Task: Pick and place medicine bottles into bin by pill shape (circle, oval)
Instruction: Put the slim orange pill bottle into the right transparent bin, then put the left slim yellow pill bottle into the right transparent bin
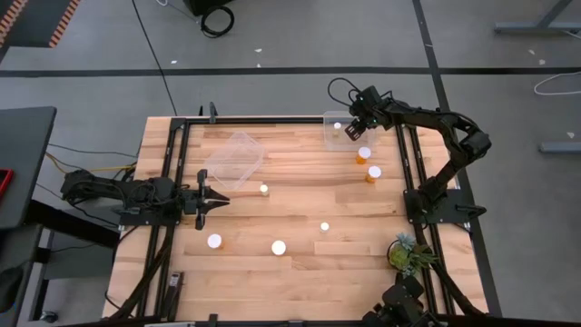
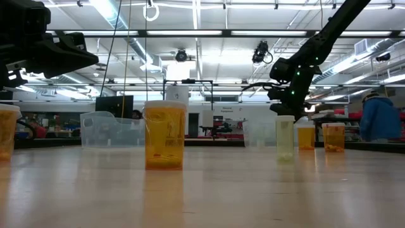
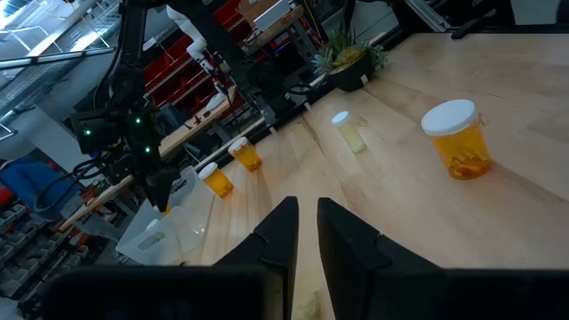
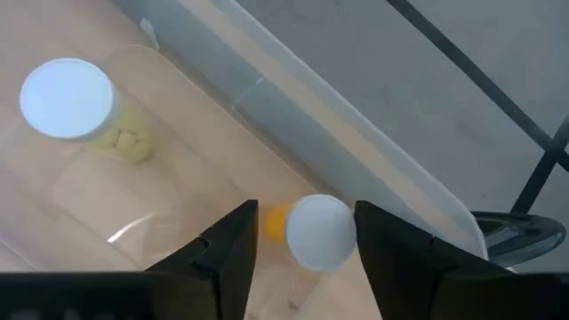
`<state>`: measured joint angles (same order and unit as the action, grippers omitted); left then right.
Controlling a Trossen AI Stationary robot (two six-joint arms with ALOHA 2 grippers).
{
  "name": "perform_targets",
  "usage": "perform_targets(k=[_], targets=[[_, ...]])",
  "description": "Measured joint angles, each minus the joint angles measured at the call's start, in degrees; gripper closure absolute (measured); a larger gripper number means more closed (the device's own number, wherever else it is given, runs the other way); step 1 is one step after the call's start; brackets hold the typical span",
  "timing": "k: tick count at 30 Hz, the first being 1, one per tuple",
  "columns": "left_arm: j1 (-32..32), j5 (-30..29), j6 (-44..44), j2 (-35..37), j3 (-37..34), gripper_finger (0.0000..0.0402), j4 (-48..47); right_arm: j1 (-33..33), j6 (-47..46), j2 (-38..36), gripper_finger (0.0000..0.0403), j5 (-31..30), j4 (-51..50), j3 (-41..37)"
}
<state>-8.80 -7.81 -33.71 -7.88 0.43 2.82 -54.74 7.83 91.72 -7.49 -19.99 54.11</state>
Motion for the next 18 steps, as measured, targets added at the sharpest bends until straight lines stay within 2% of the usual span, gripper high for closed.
perform_targets(k=[12,18], targets=[[0.0,0.0,0.0,0.0,0.0,0.0347,0.0,0.6,1.3,0.0,0.0196,0.0,-2.8,3.6],[0.0,0.0,0.0,0.0,0.0,0.0351,0.0,4.0,1.1,0.0,0.0196,0.1,-7.3,6.9]])
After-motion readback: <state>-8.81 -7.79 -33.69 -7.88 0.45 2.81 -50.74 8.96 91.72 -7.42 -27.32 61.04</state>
